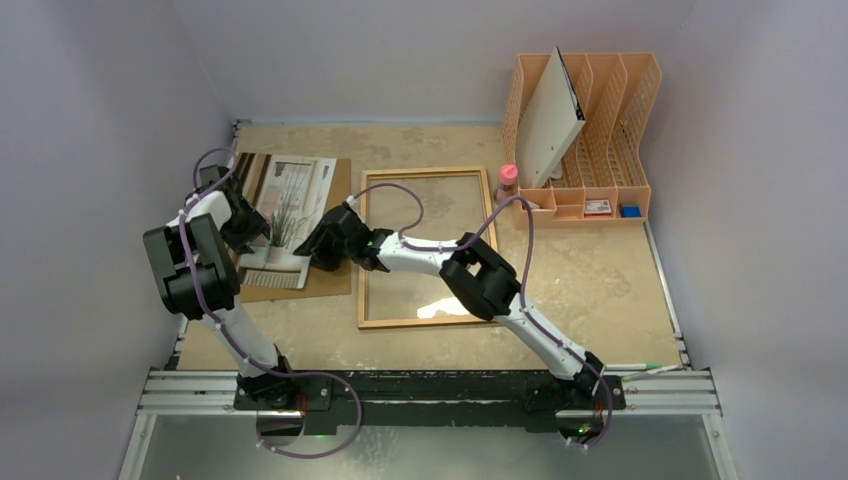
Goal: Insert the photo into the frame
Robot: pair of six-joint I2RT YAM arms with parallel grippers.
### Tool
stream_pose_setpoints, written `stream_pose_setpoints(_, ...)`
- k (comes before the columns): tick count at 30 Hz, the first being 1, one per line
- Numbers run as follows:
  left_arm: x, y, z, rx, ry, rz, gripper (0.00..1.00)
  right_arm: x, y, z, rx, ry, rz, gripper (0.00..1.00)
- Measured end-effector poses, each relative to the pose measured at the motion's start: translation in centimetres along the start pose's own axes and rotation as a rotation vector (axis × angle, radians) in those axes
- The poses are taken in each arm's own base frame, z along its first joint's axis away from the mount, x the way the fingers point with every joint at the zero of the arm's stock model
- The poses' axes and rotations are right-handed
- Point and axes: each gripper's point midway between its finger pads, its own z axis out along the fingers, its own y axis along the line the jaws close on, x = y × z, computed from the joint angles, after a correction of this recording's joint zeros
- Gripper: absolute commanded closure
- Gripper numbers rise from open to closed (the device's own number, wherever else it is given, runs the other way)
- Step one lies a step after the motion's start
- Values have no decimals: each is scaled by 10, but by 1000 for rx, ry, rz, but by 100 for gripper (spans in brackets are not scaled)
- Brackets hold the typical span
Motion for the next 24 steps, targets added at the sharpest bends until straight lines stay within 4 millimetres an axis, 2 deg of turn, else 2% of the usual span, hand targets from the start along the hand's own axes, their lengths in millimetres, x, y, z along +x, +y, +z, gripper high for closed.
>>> stream_pose_setpoints(12,0,1,0,-6,6,1,52,-6,4,9,-113,29,11,59)
stream_pose_setpoints(17,0,1,-1,-9,1,-3,54,-7,2,14,-127,25,7,75)
stream_pose_setpoints(21,0,1,-2,-4,-8,-4,54,-8,-3,17,-128,22,-3,98)
stream_pose_setpoints(24,2,2,-5,-2,-11,-4,54,-9,-5,18,-125,18,-22,100)
